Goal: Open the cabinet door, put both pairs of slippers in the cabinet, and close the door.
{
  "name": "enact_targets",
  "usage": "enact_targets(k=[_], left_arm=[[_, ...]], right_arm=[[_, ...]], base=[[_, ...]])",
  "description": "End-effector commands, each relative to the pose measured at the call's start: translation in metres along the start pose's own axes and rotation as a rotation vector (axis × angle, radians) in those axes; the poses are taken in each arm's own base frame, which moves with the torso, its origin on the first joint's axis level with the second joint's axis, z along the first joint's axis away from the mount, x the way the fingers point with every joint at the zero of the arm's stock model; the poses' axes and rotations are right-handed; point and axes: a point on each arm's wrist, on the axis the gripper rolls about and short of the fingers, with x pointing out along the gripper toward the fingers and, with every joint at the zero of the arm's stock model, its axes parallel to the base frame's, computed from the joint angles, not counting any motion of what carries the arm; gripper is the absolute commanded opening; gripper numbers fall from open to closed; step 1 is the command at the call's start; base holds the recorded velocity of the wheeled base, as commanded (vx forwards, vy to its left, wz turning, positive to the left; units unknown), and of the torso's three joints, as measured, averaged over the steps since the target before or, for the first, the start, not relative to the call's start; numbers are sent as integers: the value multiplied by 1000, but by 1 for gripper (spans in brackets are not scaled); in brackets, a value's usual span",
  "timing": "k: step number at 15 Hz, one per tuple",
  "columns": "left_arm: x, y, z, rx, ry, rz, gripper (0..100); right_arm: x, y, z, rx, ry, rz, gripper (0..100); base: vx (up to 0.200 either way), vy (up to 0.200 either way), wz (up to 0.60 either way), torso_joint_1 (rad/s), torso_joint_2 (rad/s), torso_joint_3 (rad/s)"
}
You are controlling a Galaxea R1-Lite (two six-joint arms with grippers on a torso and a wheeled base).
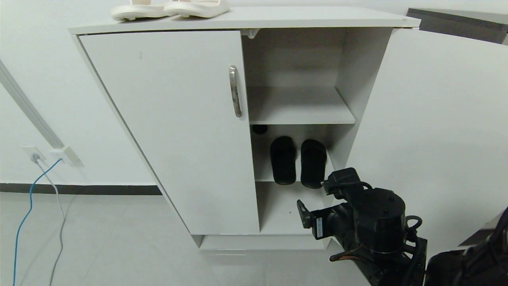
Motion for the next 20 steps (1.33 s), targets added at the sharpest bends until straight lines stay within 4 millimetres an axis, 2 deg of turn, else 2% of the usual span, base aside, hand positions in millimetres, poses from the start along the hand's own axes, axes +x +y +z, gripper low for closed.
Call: enact_targets(k=[1,7,15,20], left_arm=[[0,0,0,0,2,1,0],[0,0,0,-1,2,1,0],[0,0,0,-3,2,1,0],[0,0,0,-3,0,1,0]], right_arm=[[0,1,-4,-8,12,1,100],[-3,-1,-10,-20,30,5,100],[-5,0,-7,-10,14,3,100],[-9,2,-8,-5,5,19,100]], base=[[0,0,0,2,7,159],[0,0,0,3,2,197],[0,0,0,-1,6,23],[0,200,0,2,3,3]])
